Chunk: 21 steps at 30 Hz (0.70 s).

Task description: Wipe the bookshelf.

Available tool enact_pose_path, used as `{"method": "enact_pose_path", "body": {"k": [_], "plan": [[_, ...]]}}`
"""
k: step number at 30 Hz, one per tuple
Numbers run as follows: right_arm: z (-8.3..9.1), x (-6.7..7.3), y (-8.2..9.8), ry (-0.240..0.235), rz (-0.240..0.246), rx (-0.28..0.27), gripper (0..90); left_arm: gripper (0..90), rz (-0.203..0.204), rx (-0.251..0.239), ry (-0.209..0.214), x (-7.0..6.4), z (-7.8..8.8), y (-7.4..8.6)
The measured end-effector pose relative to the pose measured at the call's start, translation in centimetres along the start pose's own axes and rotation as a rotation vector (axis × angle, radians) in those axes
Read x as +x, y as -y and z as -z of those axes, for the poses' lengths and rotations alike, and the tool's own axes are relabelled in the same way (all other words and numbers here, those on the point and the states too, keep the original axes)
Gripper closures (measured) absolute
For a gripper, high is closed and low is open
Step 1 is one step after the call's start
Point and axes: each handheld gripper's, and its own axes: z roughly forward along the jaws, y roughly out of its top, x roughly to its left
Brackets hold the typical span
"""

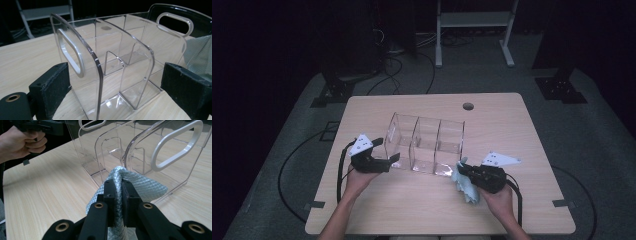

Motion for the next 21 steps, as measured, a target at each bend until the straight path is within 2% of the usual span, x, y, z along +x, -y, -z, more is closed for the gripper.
{"method": "enact_pose_path", "body": {"k": [2, 4, 10, 13, 17, 21], "plan": [[-0.1, -0.1, 0.0, -0.001, -0.004, -0.001, 82.8, 9.8, 0.009, -0.017, 0.018, 0.2, -0.4, 0.1], [-0.1, -0.2, 0.0, 0.008, -0.008, -0.002, 82.8, 10.8, 0.032, 0.001, 0.027, 0.6, -1.1, 0.2], [0.0, -0.6, -0.1, 0.031, -0.011, 0.003, 82.8, 14.5, 0.011, -0.028, 0.048, 0.5, -1.8, 0.1], [0.0, -0.9, -0.1, 0.039, -0.019, -0.003, 82.8, 16.4, -0.006, -0.007, 0.047, 0.3, -2.1, -0.1], [0.2, -1.6, -0.1, 0.057, -0.030, -0.006, 82.8, 24.2, -0.014, -0.006, 0.073, 0.1, -1.7, 0.0], [0.5, -2.4, -0.1, 0.066, -0.031, -0.004, 82.7, 30.9, -0.040, -0.003, 0.084, -0.5, -1.2, 0.2]]}}
